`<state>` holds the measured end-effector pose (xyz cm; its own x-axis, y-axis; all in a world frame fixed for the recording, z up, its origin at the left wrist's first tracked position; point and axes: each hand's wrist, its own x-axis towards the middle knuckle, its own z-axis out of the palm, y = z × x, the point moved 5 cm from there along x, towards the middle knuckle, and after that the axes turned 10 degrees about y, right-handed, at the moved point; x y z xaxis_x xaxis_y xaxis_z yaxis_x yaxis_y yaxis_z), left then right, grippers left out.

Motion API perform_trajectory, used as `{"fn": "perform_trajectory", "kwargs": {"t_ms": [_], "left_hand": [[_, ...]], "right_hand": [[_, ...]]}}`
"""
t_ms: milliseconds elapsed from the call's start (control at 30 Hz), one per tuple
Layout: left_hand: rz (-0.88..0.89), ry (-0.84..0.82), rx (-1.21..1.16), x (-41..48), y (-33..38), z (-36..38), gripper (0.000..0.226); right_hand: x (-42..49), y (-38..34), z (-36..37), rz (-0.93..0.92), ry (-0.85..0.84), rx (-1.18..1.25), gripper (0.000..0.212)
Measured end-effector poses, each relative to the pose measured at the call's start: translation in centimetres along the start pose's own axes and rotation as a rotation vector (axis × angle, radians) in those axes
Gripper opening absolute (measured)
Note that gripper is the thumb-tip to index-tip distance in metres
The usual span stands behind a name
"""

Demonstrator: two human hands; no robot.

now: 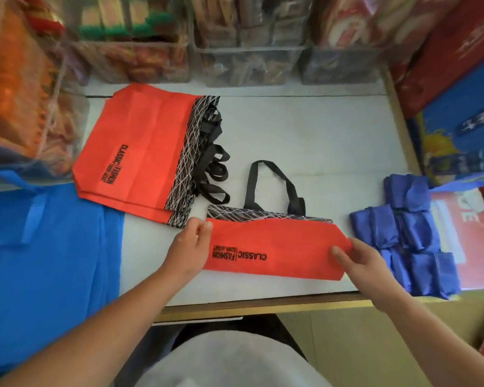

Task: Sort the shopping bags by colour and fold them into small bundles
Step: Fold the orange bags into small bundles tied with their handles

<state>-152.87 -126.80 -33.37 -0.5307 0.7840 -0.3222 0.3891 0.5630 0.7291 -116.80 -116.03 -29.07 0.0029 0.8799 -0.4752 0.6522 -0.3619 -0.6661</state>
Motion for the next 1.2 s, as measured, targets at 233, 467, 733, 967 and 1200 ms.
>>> {"fn": "perform_trajectory", "kwargs": {"t_ms": [233,467,733,967,1200], "left_hand": [[0.472,0.307,0.263,-1.5,4.6,0.3,0.025],[0.492,-0.260,0.698,-2.9,0.7,8.3,0.057],[0.490,-0.206,0.627,-2.6,-0.8,8.9,0.085],[0.552,-0.135,0.381,-2.5,-2.3,7.7,0.057],[0.381,-0.177,0.254,-3.3,-1.1,4.9,0.045]], "right_hand": [[5.5,1.4,2.6,0.054,0.098,-0.139,0.022],[7.5,1.8,3.3,-0.012,0.159,-0.278,0.038],[2.7,1.7,9.1,-0.663,-0.176,-0.729,0.068],[3.8,2.2,9.3,-0.587,-0.307,-0.801,0.098],[4.3,0.5,7.4,-0.548,-0.405,-0.736,0.079]]}}
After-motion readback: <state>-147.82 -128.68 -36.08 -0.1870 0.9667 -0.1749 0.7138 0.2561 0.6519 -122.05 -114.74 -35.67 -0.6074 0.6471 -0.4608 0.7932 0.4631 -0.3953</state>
